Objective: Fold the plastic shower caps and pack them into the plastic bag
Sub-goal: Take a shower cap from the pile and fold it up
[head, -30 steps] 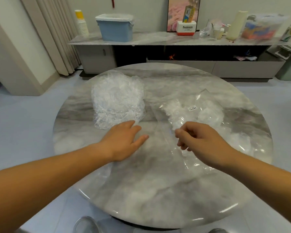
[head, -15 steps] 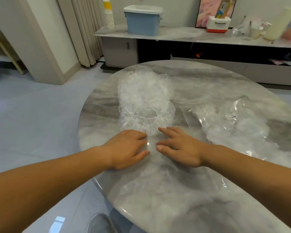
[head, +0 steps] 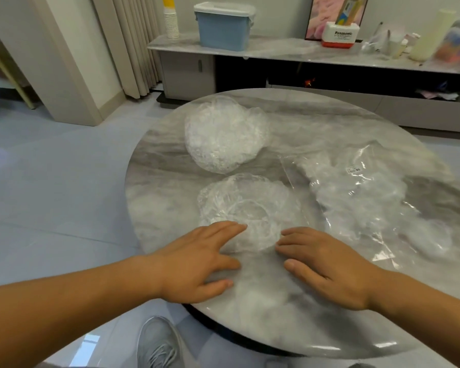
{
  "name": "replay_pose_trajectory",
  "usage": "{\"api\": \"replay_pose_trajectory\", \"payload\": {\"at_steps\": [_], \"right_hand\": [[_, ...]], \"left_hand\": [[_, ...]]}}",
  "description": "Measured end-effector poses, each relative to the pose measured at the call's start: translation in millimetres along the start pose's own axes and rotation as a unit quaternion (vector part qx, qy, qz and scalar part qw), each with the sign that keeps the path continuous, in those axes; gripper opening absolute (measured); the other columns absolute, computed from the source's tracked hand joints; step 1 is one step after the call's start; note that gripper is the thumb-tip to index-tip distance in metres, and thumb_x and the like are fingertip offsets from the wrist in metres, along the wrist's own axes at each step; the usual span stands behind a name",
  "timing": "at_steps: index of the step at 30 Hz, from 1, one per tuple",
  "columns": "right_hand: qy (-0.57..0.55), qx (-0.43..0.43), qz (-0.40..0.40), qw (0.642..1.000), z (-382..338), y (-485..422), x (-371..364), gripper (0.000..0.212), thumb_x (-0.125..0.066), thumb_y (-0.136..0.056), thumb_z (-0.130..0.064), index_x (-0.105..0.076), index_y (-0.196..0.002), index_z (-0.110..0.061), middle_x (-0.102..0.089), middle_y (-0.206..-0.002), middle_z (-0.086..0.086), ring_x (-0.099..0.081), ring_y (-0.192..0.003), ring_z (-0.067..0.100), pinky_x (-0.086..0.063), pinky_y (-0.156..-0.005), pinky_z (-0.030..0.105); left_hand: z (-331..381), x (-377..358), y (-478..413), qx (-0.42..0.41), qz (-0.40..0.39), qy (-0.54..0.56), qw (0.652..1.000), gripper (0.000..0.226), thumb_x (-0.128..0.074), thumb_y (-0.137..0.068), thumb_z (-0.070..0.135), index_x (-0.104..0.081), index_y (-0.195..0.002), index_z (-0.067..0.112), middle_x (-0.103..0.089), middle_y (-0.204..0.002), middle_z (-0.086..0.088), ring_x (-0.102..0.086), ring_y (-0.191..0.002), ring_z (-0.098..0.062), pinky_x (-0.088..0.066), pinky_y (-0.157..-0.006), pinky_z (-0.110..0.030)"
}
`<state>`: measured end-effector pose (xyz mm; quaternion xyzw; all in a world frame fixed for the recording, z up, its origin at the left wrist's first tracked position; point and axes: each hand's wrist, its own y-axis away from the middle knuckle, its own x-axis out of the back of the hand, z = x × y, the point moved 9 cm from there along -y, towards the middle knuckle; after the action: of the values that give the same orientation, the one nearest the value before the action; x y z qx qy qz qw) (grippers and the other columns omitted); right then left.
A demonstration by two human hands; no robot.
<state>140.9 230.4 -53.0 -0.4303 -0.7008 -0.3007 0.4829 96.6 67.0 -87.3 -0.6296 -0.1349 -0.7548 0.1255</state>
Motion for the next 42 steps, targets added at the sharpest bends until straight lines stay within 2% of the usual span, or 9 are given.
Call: {"api": "replay_pose_trajectory", "payload": {"at_steps": [5, 10, 12, 17, 20, 33, 37, 39, 42], "right_hand": [[-0.060, -0.055, 0.079, 0.994, -1.6, 9.2, 13.4, 0.078, -0.014, -0.097, -0.072, -0.057, -0.142, -0.026, -0.050, -0.143, -0.021, -0.028, -0.137, -0.016, -0.014, -0.110, 0.002], [-0.100, -0.036, 0.106, 0.989, -9.2, 15.2, 25.9, 0.060, -0.028, -0.101, -0.059, -0.074, -0.119, -0.025, -0.066, -0.124, -0.018, -0.050, -0.124, -0.006, -0.037, -0.102, 0.012], [-0.096, -0.040, 0.058, 0.993, -6.7, 17.5, 16.7, 0.072, -0.022, -0.101, -0.063, -0.076, -0.102, -0.015, -0.073, -0.109, -0.006, -0.060, -0.111, 0.004, -0.045, -0.094, 0.024], [-0.054, -0.015, -0.011, 0.998, -2.9, 23.3, -11.2, 0.076, -0.017, -0.104, -0.063, -0.067, -0.079, -0.010, -0.071, -0.092, 0.001, -0.065, -0.100, 0.017, -0.051, -0.086, 0.035], [-0.084, -0.019, 0.002, 0.996, 2.6, 25.1, -10.9, 0.078, -0.018, -0.104, -0.064, -0.064, -0.077, -0.007, -0.070, -0.089, 0.006, -0.066, -0.099, 0.022, -0.050, -0.085, 0.035], [-0.056, -0.037, 0.014, 0.998, 7.2, 19.1, -10.1, 0.079, -0.008, -0.101, -0.068, -0.058, -0.073, -0.014, -0.068, -0.084, 0.001, -0.063, -0.097, 0.017, -0.047, -0.087, 0.030], [-0.103, -0.077, 0.047, 0.991, 21.0, 17.6, -3.2, 0.068, -0.022, -0.102, -0.065, -0.053, -0.072, -0.013, -0.057, -0.073, 0.001, -0.057, -0.076, 0.017, -0.048, -0.078, 0.038], [-0.116, -0.099, 0.045, 0.987, 26.1, 17.4, -1.5, 0.071, -0.023, -0.100, -0.067, -0.060, -0.079, -0.010, -0.062, -0.078, 0.004, -0.060, -0.080, 0.019, -0.048, -0.080, 0.038], [-0.123, -0.104, 0.035, 0.986, 27.4, 18.6, -1.6, 0.078, -0.022, -0.098, -0.070, -0.066, -0.089, -0.007, -0.067, -0.087, 0.007, -0.062, -0.087, 0.019, -0.048, -0.084, 0.037]], "left_hand": [[-3.5, 9.0, -3.8, 0.043, 0.015, -0.024, 0.999, 0.060, -0.036, -0.100, 0.061, -0.050, -0.148, 0.028, -0.020, -0.167, -0.005, -0.016, -0.154, -0.022, -0.025, -0.122, -0.043], [14.1, 49.2, -3.7, 0.018, 0.142, 0.073, 0.987, 0.054, -0.043, -0.098, 0.059, -0.051, -0.138, 0.024, -0.049, -0.144, 0.008, -0.046, -0.132, -0.010, -0.033, -0.113, -0.026], [1.3, 44.8, -7.2, 0.096, 0.121, 0.166, 0.974, 0.072, -0.034, -0.093, 0.072, -0.035, -0.149, 0.027, -0.043, -0.141, 0.017, -0.040, -0.131, -0.002, -0.028, -0.112, -0.018], [-32.4, 11.8, -32.3, 0.215, -0.019, 0.156, 0.964, 0.090, -0.014, -0.088, 0.080, 0.000, -0.161, 0.030, 0.005, -0.169, 0.009, 0.009, -0.153, -0.004, 0.001, -0.126, -0.032], [-50.0, 3.9, -41.4, 0.243, -0.039, 0.192, 0.950, 0.093, -0.017, -0.086, 0.081, 0.008, -0.160, 0.029, 0.003, -0.169, 0.007, 0.001, -0.155, -0.009, -0.006, -0.127, -0.036], [-125.2, 9.9, -19.0, 0.396, -0.038, 0.020, 0.917, 0.088, -0.003, -0.091, 0.075, -0.020, -0.160, 0.024, -0.006, -0.169, -0.005, -0.001, -0.156, -0.022, -0.001, -0.125, -0.045], [-86.8, 30.3, -35.0, 0.320, 0.034, 0.048, 0.946, 0.080, -0.014, -0.095, 0.072, -0.013, -0.161, 0.028, 0.001, -0.169, -0.003, 0.004, -0.155, -0.023, 0.001, -0.124, -0.044], [-52.1, 42.9, -46.3, 0.209, 0.063, 0.106, 0.970, 0.074, -0.028, -0.096, 0.069, -0.028, -0.157, 0.028, -0.022, -0.165, 0.001, -0.019, -0.152, -0.021, -0.016, -0.124, -0.038], [-1.4, 43.4, -44.4, 0.080, 0.041, 0.153, 0.984, 0.057, -0.052, -0.091, 0.069, -0.052, -0.130, 0.028, -0.054, -0.129, 0.011, -0.054, -0.114, -0.008, -0.048, -0.099, -0.033]]}}
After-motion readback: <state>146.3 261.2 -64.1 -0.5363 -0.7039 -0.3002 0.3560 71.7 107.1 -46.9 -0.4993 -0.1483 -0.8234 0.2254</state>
